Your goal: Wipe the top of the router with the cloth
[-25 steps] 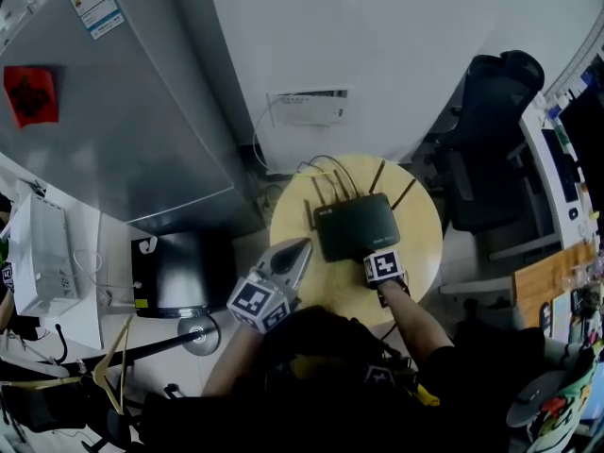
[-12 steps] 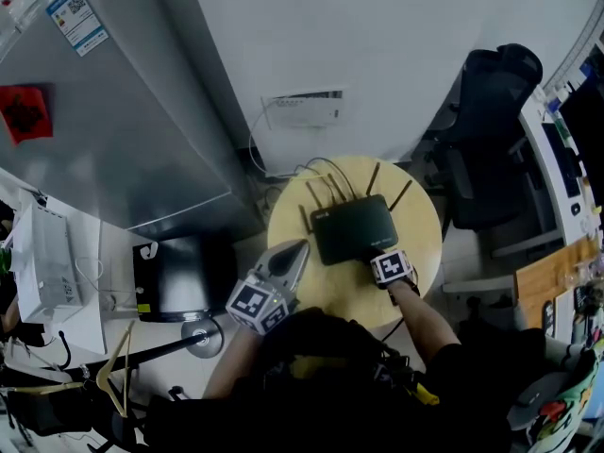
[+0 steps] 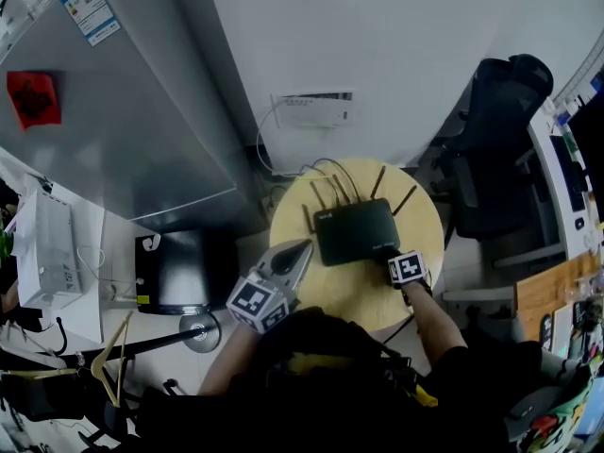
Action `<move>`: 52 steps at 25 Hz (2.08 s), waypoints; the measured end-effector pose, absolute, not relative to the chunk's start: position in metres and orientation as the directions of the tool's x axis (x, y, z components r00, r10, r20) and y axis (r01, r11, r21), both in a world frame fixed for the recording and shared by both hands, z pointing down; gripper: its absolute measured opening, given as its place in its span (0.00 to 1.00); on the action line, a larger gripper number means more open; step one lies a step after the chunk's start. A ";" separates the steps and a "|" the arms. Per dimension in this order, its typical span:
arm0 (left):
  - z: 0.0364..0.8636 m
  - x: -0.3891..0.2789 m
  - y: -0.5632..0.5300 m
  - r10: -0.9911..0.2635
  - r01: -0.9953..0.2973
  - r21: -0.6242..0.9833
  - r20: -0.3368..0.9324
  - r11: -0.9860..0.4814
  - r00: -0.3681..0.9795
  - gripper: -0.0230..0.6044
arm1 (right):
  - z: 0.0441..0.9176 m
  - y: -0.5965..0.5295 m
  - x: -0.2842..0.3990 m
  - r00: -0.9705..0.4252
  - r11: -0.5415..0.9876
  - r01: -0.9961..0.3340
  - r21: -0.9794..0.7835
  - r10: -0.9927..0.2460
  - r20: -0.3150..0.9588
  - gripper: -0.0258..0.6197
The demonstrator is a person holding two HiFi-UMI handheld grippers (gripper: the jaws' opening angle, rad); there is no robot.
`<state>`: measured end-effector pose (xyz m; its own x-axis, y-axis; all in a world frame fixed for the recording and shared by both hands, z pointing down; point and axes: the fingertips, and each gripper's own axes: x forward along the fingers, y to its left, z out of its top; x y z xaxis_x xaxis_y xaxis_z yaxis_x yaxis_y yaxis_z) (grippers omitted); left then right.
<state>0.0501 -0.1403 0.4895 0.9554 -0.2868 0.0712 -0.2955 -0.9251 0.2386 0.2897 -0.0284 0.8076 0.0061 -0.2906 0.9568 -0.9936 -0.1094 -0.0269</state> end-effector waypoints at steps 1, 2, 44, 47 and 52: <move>0.490 0.049 -0.141 -0.290 -0.299 0.239 0.073 -0.924 0.954 0.02 | 0.808 -0.028 0.291 0.007 -0.111 -0.993 -0.026 -0.288 0.958 0.13; 0.490 0.048 -0.142 -0.293 -0.302 0.240 0.074 -0.923 0.953 0.02 | 0.807 -0.028 0.293 0.012 -0.111 -0.994 -0.020 -0.284 0.959 0.13; 0.491 -0.066 -0.094 -0.551 -0.559 0.147 0.094 -0.816 0.829 0.02 | 0.628 0.032 0.313 0.113 -0.260 -0.895 -0.362 -0.918 0.379 0.13; 0.484 -0.087 -0.093 -0.532 -0.534 0.143 0.054 -0.834 0.845 0.02 | 0.588 0.052 0.287 0.145 -0.234 -0.919 -0.317 -0.950 0.278 0.13; 0.462 -0.121 -0.075 -0.469 -0.462 0.128 -0.028 -0.877 0.883 0.02 | 0.528 0.072 0.202 0.185 -0.215 -0.957 -0.193 -0.969 0.163 0.13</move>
<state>-0.1209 -0.0751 0.4617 0.8827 -0.4692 -0.0283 -0.4623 -0.8775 0.1279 0.2021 0.0720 0.5283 0.1849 -0.9692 0.1629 -0.9573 -0.2151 -0.1931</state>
